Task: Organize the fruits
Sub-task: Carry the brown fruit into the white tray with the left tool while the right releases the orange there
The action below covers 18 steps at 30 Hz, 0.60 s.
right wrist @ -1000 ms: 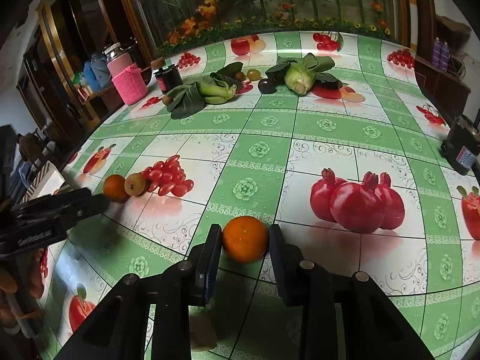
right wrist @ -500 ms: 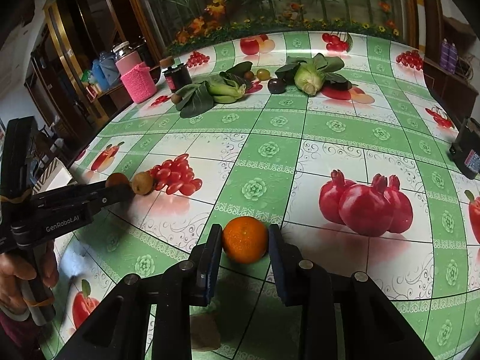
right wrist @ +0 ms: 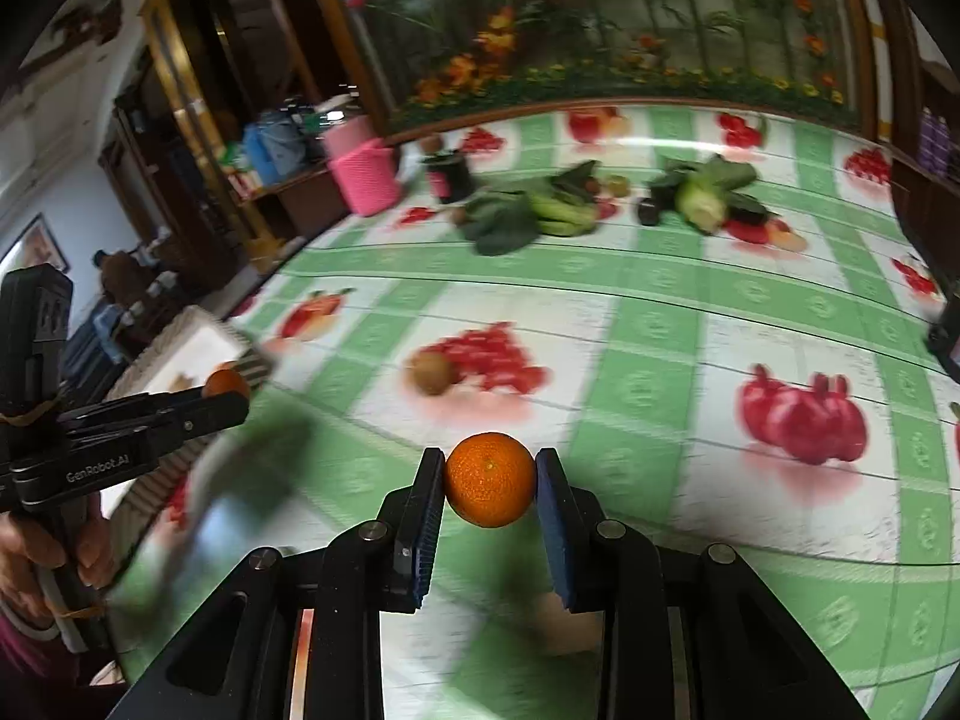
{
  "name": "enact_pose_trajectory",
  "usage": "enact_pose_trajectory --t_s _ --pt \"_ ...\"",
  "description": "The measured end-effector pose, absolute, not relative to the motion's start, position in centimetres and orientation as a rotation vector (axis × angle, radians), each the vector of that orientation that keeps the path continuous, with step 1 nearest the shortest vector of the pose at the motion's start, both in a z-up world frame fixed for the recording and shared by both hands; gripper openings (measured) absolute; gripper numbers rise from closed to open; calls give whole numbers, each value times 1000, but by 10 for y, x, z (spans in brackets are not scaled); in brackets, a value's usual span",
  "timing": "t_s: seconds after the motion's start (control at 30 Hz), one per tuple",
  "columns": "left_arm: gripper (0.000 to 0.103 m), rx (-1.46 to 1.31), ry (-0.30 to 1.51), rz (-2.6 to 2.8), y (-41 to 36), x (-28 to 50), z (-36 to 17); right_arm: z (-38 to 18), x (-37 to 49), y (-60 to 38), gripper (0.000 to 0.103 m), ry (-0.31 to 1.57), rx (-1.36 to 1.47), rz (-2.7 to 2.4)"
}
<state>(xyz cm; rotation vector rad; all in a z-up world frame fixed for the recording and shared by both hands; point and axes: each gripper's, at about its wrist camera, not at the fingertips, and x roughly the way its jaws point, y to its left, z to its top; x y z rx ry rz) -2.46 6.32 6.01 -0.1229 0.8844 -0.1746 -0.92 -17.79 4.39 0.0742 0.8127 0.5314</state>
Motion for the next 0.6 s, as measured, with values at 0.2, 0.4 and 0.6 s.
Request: enact_pose_trajectory --t_s 0.2,0.4,0.6 --pt "30 -129 858 -122 103 -65 76 61 -33 -124 30 779 45 652" --pt "30 -157 823 -13 161 -100 89 66 -51 -65 30 772 12 766" --pt "30 -197 816 127 219 -131 87 68 -63 -21 29 771 -14 845"
